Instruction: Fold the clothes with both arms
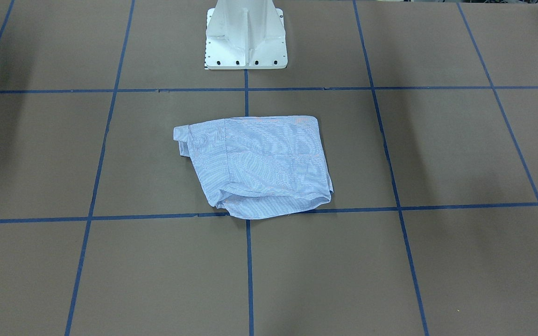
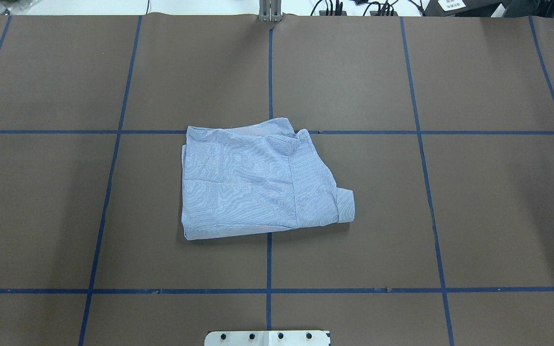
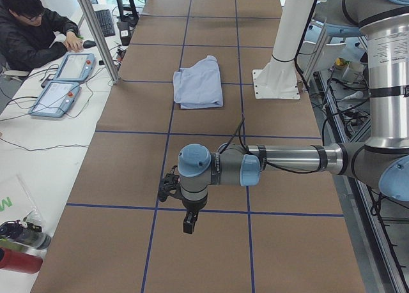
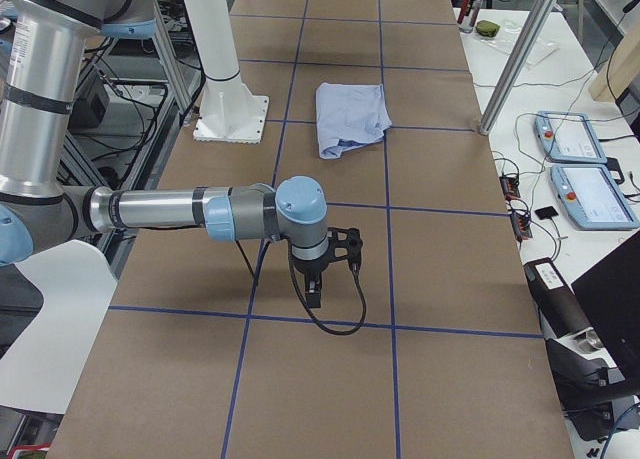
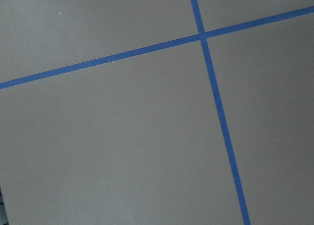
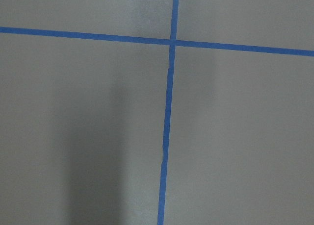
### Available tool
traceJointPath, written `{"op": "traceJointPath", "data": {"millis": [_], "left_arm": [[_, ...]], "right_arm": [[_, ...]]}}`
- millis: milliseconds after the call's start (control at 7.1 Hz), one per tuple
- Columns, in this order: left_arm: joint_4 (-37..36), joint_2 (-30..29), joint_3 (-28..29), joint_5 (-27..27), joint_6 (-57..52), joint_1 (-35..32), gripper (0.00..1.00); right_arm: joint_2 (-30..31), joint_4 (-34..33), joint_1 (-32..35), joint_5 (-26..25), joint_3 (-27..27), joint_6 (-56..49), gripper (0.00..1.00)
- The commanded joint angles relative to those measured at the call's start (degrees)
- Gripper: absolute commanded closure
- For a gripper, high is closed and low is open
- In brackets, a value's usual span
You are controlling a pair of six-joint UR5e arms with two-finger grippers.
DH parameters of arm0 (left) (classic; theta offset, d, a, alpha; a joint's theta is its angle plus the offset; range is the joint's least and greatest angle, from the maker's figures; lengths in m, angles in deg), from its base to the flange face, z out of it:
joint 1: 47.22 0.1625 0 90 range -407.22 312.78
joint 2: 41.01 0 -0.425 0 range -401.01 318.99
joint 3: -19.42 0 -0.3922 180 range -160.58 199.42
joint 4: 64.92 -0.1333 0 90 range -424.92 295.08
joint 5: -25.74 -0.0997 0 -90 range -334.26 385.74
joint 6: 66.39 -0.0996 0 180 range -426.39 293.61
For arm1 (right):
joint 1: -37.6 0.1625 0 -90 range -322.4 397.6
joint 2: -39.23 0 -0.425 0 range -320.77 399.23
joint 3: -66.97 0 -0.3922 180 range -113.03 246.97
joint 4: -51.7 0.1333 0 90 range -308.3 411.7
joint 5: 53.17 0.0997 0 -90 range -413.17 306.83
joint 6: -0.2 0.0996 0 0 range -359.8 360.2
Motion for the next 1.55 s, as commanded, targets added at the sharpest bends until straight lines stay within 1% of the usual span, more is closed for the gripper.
{"op": "traceJointPath", "data": {"millis": [0,141,282,985,1408], "left_arm": [[0.0,0.0,-0.2,0.4,0.1,0.0,0.0],[0.1,0.0,0.0,4.0,0.1,0.0,0.0],[0.1,0.0,0.0,6.0,0.0,0.0,0.0],[0.2,0.0,-0.1,6.2,-0.3,0.1,0.0],[0.3,0.0,-0.1,6.2,-0.3,0.1,0.0]], "right_arm": [[0.0,0.0,0.1,0.0,0.0,0.0,0.0],[0.0,0.0,0.0,0.0,0.0,0.0,0.0],[0.0,0.0,0.0,0.0,0.0,0.0,0.0],[-0.1,0.0,0.0,-0.1,0.0,0.1,0.0],[-0.1,0.0,0.0,-0.1,1.4,0.1,0.0]]}}
